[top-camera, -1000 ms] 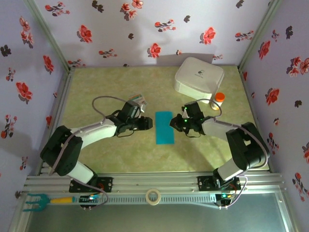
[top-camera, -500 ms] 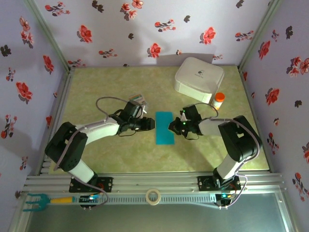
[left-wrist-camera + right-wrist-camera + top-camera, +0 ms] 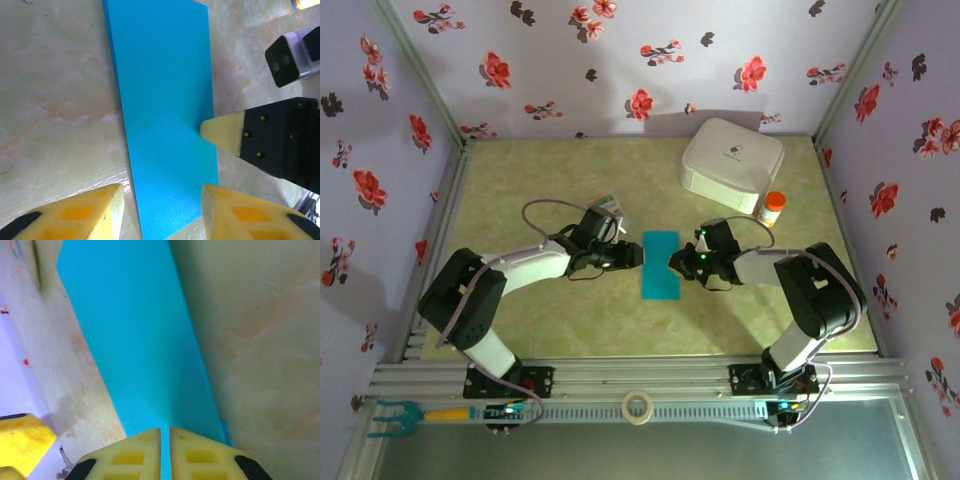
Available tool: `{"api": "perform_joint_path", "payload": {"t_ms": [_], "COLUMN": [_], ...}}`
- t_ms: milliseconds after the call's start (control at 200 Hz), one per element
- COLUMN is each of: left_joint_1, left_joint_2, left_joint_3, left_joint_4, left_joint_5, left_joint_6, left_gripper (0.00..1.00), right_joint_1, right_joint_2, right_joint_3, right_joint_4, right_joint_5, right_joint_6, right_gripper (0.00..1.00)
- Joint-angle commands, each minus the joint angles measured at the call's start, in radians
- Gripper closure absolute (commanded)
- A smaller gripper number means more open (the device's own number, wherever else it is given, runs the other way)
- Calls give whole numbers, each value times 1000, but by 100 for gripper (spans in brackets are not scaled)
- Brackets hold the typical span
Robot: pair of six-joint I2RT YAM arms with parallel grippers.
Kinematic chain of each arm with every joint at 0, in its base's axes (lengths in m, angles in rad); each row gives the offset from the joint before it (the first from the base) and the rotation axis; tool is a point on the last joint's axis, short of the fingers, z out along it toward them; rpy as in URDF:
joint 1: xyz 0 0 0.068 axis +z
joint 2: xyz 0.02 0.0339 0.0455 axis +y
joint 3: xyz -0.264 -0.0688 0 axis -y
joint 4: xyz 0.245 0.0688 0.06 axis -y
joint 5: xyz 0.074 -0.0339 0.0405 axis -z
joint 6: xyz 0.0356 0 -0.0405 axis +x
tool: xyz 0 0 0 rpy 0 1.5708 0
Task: Fold a paper plane with a square sheet of paper (pick it up from the middle)
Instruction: Turn over the paper at the center of the table, then third fold the triangle at the center of the table.
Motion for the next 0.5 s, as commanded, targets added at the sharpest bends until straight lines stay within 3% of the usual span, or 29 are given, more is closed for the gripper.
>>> {"api": "perform_joint_path", "payload": {"t_ms": [0,495], "left_joint_1": [8,16], "left_joint_2": [23,59], "left_joint_3": [29,36], "left_joint_4": [-11,2], "left_joint_5": [23,60], "left_joint_6": [-14,-44], "left_gripper": [55,53], "right_joint_1": [-17,-30], "right_joint_2": [-21,57], "right_joint_3": [-5,-14], "right_joint_4": [5,56], "right_joint_5": [5,-37], "right_joint_6": [9,22], "right_gripper": [87,86]}}
